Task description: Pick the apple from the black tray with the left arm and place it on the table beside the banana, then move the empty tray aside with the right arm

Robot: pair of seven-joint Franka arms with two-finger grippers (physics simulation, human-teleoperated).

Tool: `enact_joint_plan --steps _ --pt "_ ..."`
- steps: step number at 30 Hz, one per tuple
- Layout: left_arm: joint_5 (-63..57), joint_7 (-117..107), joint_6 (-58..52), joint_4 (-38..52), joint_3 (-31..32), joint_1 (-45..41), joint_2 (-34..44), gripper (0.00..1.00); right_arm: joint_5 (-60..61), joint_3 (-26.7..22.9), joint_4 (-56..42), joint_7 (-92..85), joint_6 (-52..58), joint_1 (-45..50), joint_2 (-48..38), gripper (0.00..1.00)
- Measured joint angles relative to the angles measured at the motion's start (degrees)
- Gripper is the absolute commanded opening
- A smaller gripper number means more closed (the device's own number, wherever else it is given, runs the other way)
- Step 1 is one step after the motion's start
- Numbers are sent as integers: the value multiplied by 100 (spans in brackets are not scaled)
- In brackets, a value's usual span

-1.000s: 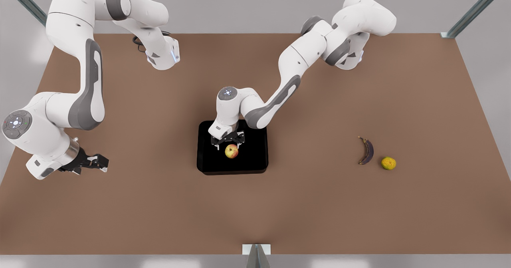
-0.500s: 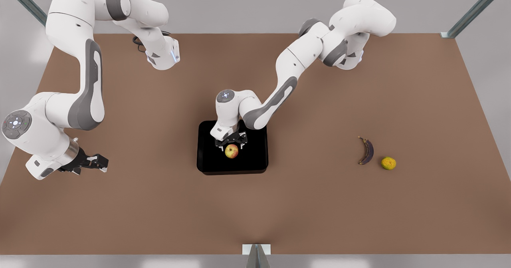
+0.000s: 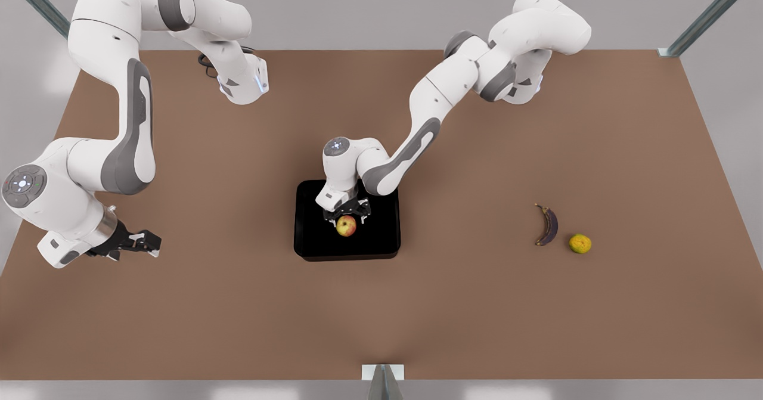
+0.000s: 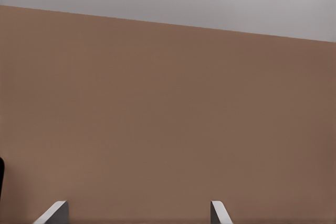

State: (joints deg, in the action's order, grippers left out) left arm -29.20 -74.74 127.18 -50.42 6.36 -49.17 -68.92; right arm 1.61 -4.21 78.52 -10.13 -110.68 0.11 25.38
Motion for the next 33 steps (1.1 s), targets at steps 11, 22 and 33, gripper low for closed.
enact_joint_plan --steps 11,22,33 --pt "2 -56 40 -6 -54 -5 22 74 0 -9 0 -6 0 -12 0 100" --pt "1219 1080 -1475 -2217 346 2156 2761 76 -19 101 -638 158 1310 1063 -510 100" --pt "1738 3767 -1513 -3014 346 4494 2901 76 722 1116 -756 2006 2482 1757 302 100"
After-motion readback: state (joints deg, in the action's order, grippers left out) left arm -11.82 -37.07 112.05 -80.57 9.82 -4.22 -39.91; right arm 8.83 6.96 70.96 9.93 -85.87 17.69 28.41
